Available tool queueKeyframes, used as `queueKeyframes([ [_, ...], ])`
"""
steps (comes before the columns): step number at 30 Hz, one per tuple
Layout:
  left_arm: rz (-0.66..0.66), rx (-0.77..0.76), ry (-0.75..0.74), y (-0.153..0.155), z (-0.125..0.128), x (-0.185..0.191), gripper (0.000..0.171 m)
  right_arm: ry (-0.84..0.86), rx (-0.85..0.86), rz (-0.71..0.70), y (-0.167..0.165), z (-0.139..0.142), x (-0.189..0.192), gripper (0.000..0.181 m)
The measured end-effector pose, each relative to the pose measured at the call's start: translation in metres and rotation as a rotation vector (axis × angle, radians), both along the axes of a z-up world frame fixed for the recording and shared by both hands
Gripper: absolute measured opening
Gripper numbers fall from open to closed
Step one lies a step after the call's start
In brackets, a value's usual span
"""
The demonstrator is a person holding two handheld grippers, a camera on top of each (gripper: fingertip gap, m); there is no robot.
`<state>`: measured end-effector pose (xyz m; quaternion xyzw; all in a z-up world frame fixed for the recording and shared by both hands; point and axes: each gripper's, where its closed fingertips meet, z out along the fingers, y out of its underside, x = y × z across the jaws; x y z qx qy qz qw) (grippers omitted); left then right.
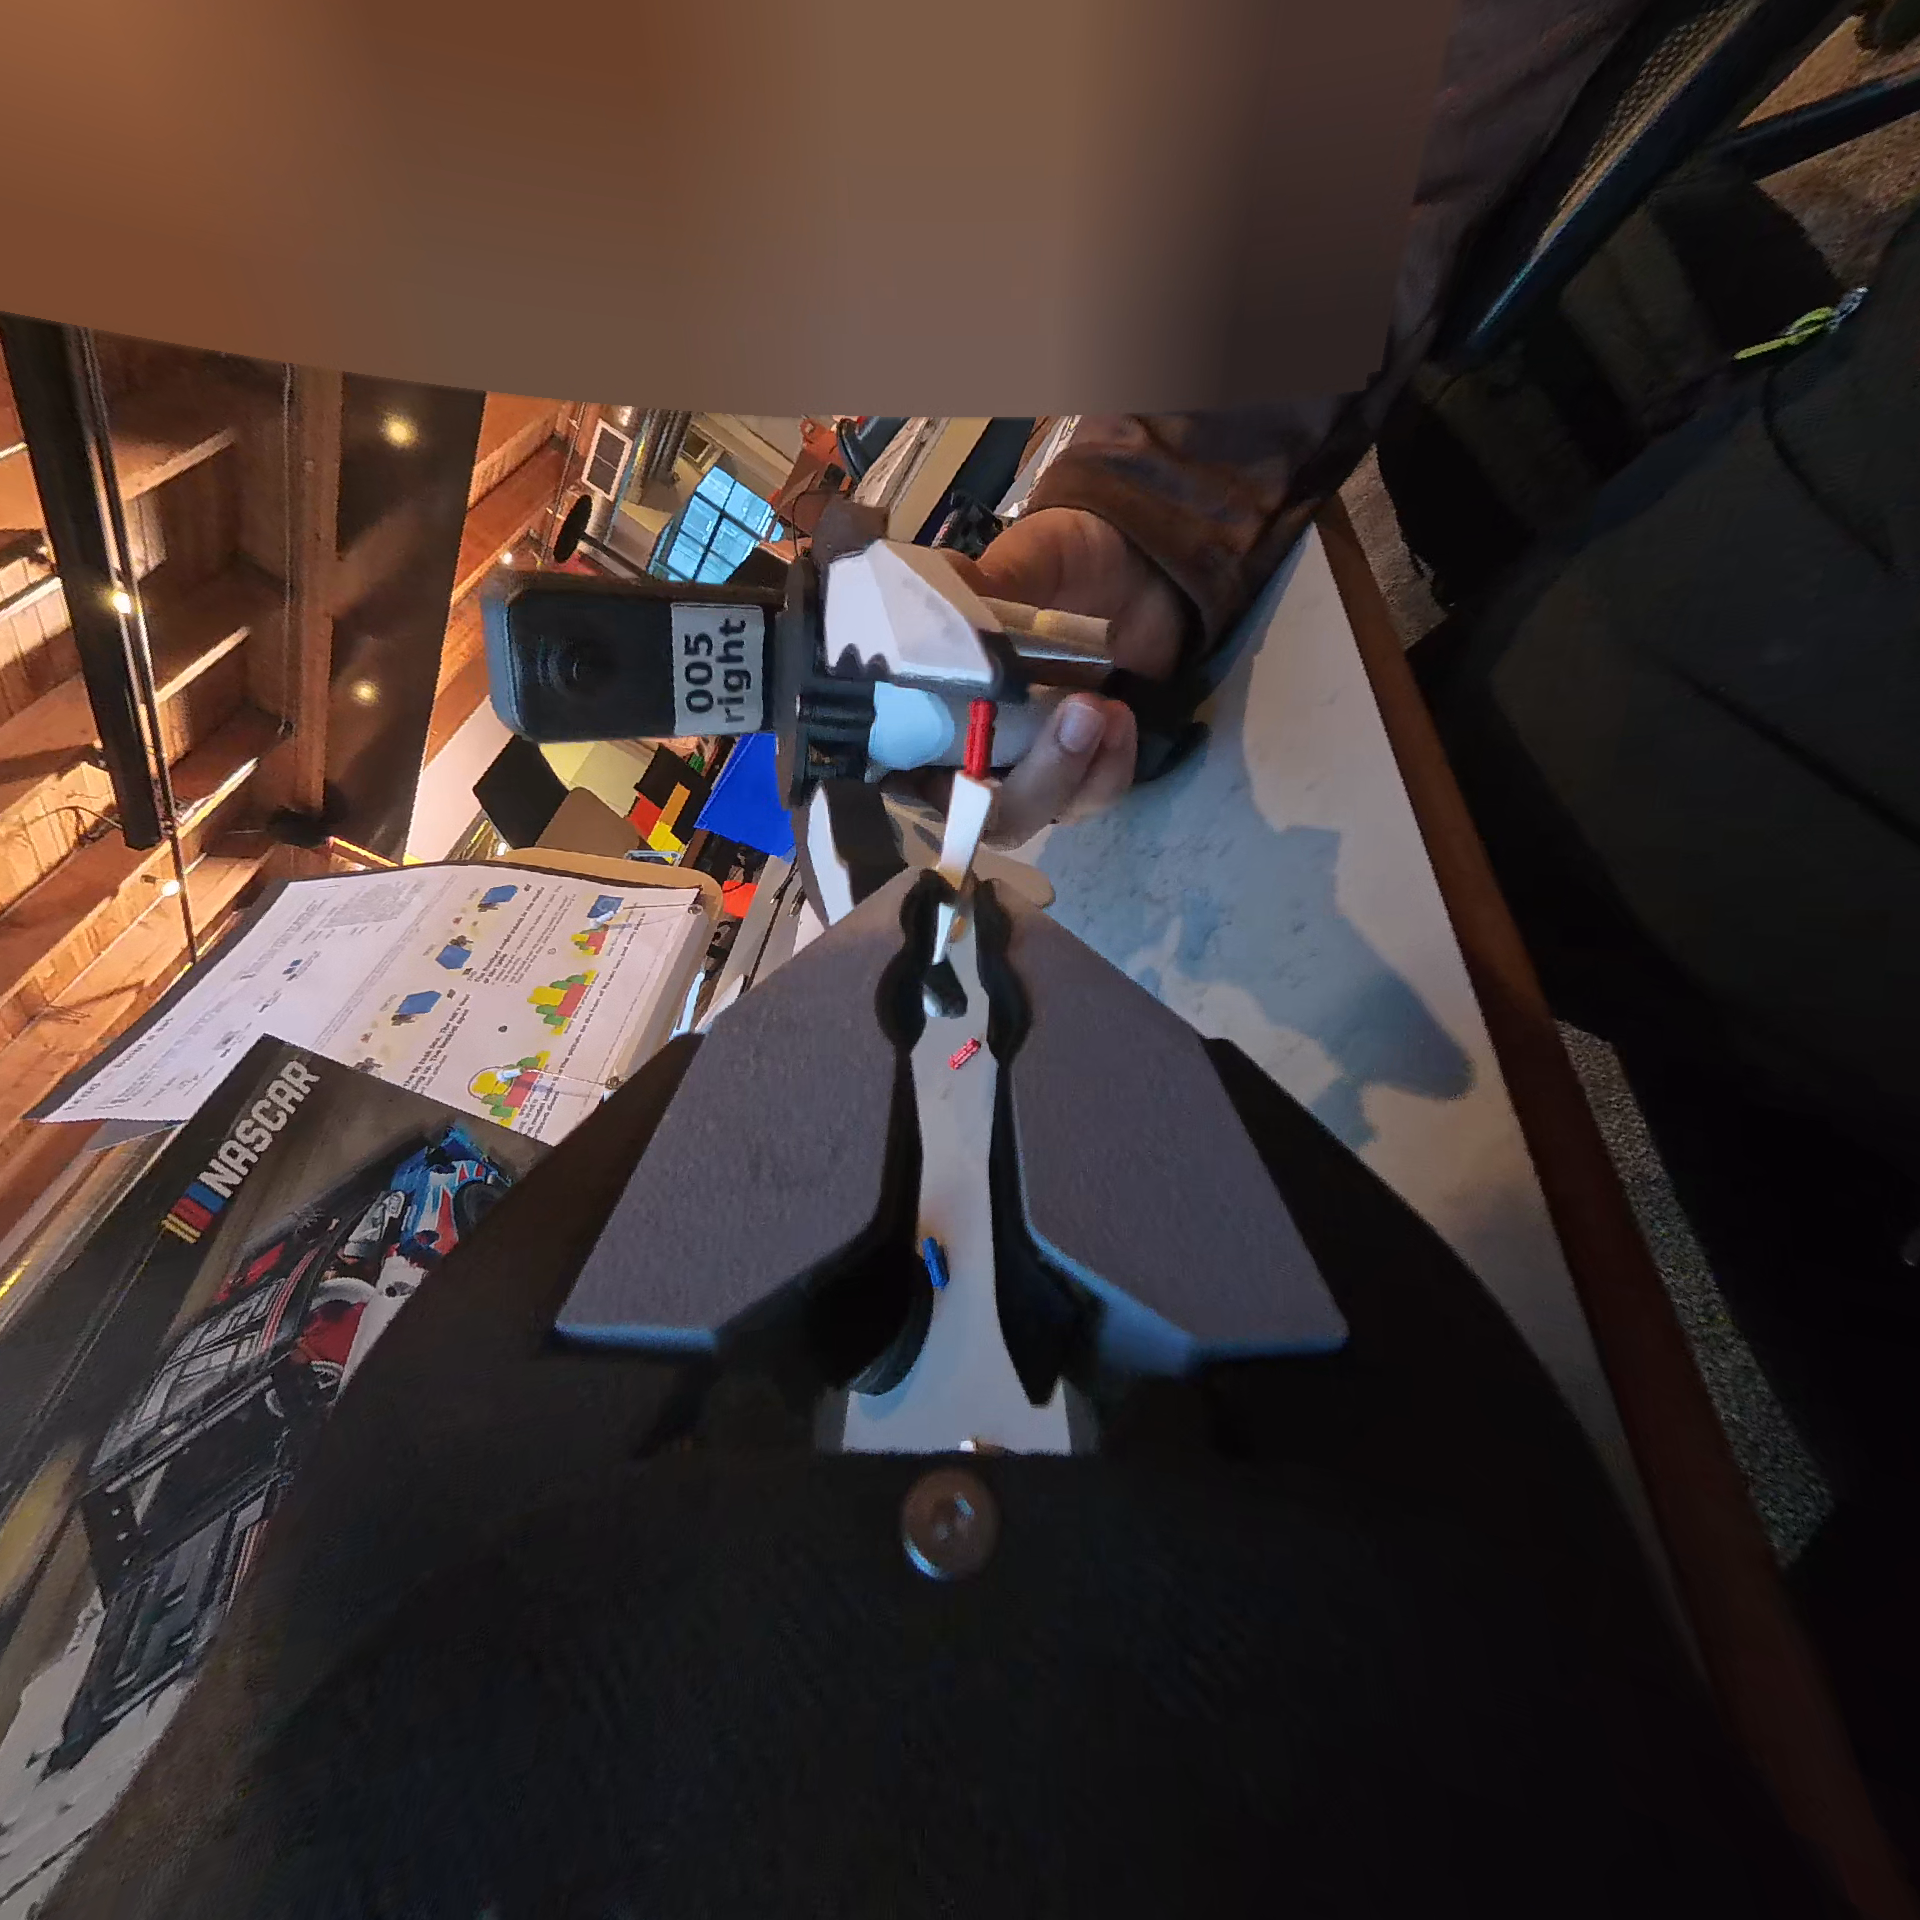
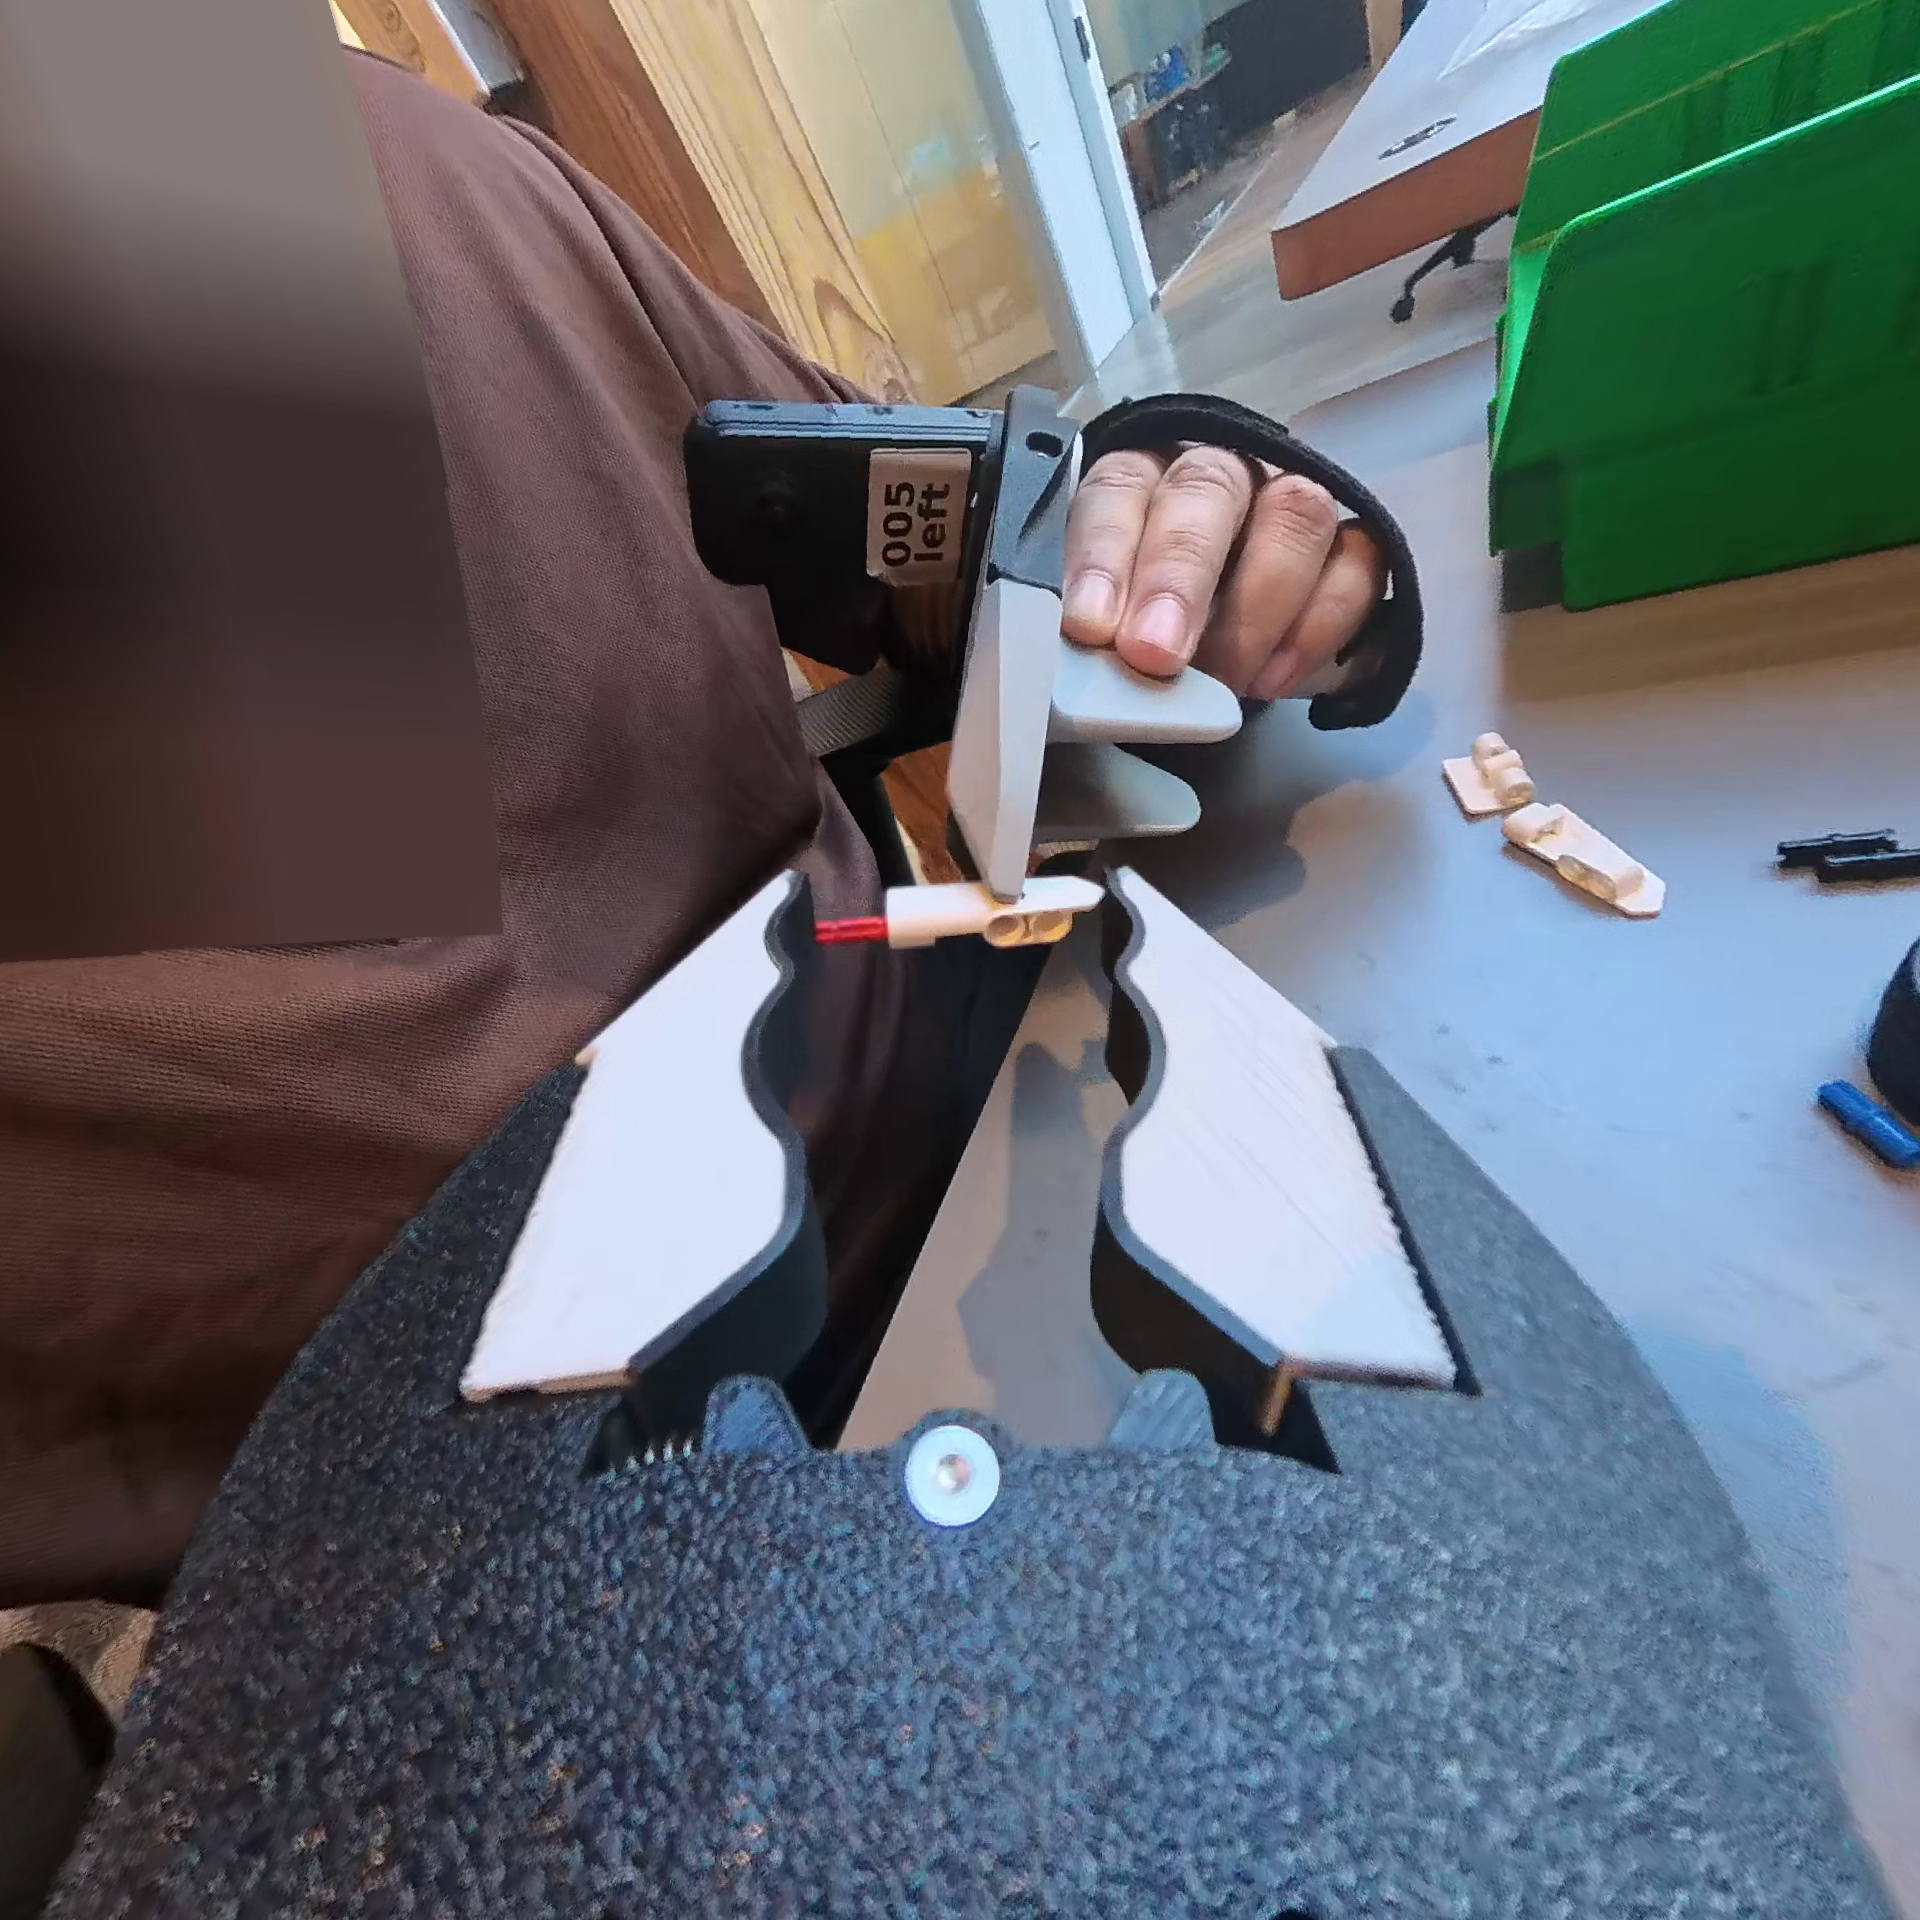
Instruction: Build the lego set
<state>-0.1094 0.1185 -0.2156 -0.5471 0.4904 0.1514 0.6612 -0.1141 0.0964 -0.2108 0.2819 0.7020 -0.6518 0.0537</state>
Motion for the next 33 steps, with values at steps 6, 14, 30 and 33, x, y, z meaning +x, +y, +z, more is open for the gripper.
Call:
queueKeyframes([
  [6,0.009,0.004,0.001,0.0,0.001,-0.002,0.004,-0.001,-0.009,-0.009,-0.001,0.001,-0.002,0.056],
  [14,0.031,-0.034,-0.017,0.002,0.001,-0.008,0.004,0.039,0.034,-0.069,-0.001,0.0,-0.009,0.056],
  [30,0.058,-0.076,-0.049,0.004,0.001,-0.015,0.003,0.034,0.051,-0.113,0.001,-0.001,-0.017,0.054],
  [33,0.069,-0.088,-0.05,0.004,0.0,-0.016,0.003,0.04,0.067,-0.13,0.001,-0.003,-0.019,0.054],
])
